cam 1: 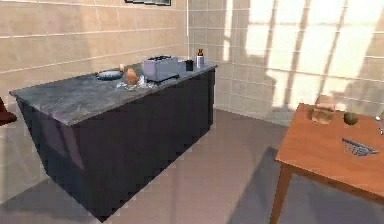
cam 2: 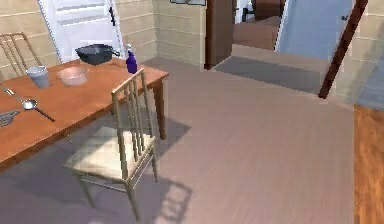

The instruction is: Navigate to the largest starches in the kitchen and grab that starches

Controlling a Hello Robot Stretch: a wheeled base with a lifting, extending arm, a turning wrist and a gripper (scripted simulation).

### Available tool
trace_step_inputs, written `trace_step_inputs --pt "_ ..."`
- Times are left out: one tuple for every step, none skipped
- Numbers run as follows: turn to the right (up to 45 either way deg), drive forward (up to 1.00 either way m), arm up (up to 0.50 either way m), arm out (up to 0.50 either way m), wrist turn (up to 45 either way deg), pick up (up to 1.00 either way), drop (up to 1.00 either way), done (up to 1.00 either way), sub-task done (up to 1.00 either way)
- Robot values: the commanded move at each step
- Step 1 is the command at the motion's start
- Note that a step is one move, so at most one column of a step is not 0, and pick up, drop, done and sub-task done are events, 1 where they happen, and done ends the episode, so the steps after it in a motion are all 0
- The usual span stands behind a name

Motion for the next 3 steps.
trace_step_inputs --pt "0.0 0.85 0.0 0.0 0.0 0.0 0.0 0.0 0.0" --pt "45.0 0.0 0.0 0.0 0.0 0.0 0.0 0.0 0.0" --pt "-45.0 0.0 0.0 0.0 0.0 0.0 0.0 0.0 0.0"
